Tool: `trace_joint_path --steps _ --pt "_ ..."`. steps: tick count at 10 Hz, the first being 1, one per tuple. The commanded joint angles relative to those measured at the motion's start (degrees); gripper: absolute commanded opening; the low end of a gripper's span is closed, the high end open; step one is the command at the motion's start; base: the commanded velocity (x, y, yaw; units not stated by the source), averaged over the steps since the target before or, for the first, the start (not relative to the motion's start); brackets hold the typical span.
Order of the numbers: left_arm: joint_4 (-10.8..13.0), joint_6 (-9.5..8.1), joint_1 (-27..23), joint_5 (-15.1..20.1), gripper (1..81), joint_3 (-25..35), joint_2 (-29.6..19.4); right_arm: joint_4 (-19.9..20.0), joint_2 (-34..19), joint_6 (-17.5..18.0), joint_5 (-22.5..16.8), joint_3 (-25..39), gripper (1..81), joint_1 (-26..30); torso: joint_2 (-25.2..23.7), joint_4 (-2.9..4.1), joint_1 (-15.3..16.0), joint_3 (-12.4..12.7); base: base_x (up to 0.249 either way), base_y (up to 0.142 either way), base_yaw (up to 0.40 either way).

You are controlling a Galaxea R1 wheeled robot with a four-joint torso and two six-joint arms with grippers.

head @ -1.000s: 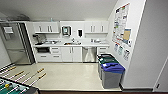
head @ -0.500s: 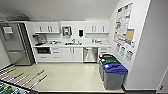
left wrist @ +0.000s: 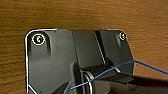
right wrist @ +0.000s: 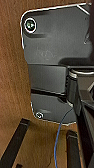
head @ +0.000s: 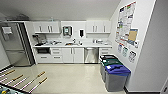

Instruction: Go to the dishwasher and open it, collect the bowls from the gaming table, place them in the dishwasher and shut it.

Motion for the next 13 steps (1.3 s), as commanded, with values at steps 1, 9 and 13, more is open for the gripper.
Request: trace_joint_path --steps 1,9,13 --pt "-0.68 0.16 -3.23 2.85 81.1 0.74 -0.55 0.08 -0.72 -0.31 -2.52 0.44 81.1 3.02 0.00 0.00 0.00 0.00 0.104 0.000 0.000" --pt "-0.68 0.16 -3.23 2.85 81.1 0.74 -0.55 -0.01 -0.63 -0.31 -2.69 0.44 81.1 3.11 0.00 0.00 -0.02 0.00 0.104 0.000 0.000" --pt "-0.68 0.16 -3.23 2.85 81.1 0.74 -0.55 0.08 -0.55 -0.31 -2.78 0.27 81.1 3.11 0.00 0.00 0.00 0.00 0.112 0.000 0.000"
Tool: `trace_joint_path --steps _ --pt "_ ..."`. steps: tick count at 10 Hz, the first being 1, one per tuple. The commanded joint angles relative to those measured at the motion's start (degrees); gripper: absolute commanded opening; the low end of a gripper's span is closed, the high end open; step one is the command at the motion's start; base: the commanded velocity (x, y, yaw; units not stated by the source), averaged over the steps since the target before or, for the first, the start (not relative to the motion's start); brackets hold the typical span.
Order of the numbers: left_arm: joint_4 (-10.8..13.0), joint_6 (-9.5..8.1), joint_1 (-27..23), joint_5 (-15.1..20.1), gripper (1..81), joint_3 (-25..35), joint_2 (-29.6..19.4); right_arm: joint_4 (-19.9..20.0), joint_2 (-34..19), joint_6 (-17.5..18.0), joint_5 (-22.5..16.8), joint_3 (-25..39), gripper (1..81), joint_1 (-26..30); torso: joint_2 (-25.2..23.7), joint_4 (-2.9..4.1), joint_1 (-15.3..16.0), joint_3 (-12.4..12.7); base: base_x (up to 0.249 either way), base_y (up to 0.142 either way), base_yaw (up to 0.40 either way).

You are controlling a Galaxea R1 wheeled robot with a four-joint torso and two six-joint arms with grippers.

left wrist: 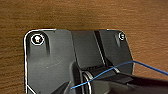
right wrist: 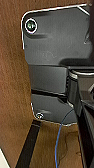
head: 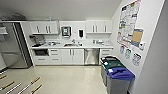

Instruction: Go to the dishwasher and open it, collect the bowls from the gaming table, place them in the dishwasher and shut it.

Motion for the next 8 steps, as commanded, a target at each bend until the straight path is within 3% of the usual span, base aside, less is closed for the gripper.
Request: trace_joint_path --steps 1,8 --pt "-0.68 0.18 -3.23 2.85 81.1 0.72 -0.70 0.08 -0.55 -0.31 -2.67 0.55 81.1 3.05 0.00 0.00 0.00 0.00 0.101 0.000 0.000" --pt "-0.68 0.18 -3.23 2.85 81.1 0.81 -0.79 0.08 -0.54 -0.31 -2.67 0.46 81.1 2.87 0.00 0.00 0.00 0.00 0.089 0.000 0.000"
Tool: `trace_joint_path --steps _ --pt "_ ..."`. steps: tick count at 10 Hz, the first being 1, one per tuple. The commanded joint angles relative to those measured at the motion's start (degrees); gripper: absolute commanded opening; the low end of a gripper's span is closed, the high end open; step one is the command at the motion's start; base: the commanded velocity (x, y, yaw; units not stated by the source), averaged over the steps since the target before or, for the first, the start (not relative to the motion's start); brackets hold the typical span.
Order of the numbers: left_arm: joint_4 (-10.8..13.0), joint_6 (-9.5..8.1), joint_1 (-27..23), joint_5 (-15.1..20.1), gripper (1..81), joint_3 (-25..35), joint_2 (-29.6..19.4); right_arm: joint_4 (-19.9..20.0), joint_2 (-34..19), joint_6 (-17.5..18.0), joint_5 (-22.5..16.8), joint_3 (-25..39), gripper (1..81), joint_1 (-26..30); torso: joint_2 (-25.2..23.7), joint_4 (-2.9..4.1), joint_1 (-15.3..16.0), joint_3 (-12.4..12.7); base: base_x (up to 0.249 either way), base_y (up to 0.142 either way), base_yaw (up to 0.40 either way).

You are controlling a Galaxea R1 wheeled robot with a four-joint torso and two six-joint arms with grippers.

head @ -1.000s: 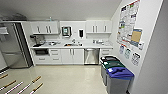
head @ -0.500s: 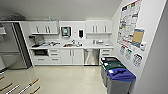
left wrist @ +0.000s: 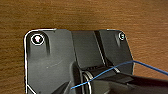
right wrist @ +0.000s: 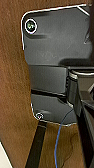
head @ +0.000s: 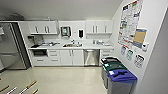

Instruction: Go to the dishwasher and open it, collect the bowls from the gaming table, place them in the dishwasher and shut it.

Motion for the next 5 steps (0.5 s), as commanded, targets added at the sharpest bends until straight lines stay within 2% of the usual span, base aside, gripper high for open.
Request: trace_joint_path --steps 1,4,5 --pt "-0.68 0.18 -3.26 2.85 81.1 0.83 -0.76 0.08 -0.57 -0.31 -2.61 0.55 81.1 2.91 0.00 0.00 0.02 0.00 0.089 0.000 0.000" --pt "-0.59 0.18 -3.26 2.85 81.1 0.83 -0.67 0.17 -0.57 -0.31 -2.61 0.37 81.1 2.74 0.00 0.00 0.00 0.00 0.089 0.000 0.000" --pt "-0.68 0.18 -3.26 2.85 81.1 0.83 -0.67 0.17 -0.57 -0.31 -2.61 0.28 81.1 2.82 0.00 0.00 0.00 0.00 0.089 0.061 0.000"
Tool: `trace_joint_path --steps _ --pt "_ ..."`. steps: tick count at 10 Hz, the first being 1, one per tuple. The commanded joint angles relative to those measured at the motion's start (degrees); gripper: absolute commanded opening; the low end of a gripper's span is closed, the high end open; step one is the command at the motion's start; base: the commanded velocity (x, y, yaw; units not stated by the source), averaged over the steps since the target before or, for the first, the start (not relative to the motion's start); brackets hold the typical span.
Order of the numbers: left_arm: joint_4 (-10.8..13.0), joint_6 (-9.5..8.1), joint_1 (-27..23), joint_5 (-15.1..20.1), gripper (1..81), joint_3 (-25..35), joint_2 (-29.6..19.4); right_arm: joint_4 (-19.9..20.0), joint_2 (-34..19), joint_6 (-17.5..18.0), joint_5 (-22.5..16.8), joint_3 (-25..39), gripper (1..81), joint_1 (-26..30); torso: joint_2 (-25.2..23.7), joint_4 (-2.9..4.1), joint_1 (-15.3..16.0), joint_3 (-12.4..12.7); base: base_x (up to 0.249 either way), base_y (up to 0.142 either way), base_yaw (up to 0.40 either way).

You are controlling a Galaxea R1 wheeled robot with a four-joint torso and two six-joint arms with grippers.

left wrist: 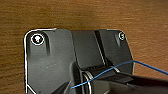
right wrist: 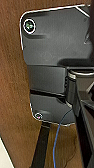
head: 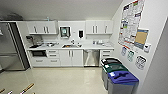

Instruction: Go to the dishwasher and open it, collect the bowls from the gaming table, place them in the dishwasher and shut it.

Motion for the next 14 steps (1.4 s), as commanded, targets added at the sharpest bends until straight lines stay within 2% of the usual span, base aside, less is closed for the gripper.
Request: trace_joint_path --steps 1,10,14 --pt "-0.68 0.18 -3.26 2.84 81.1 0.81 -0.72 0.17 -0.54 -0.31 -2.53 0.39 81.1 3.00 0.00 0.00 0.00 0.00 0.089 0.076 0.000" --pt "-0.59 0.18 -3.26 2.84 81.1 0.72 -0.81 0.08 -0.37 -0.31 -2.53 0.31 81.1 3.18 0.00 0.00 0.00 0.00 0.088 0.076 0.000" --pt "-0.59 0.18 -3.26 2.84 81.1 0.81 -0.72 -0.01 -0.29 -0.31 -2.61 0.31 81.1 3.27 0.00 0.00 0.02 0.00 0.092 0.000 0.000"
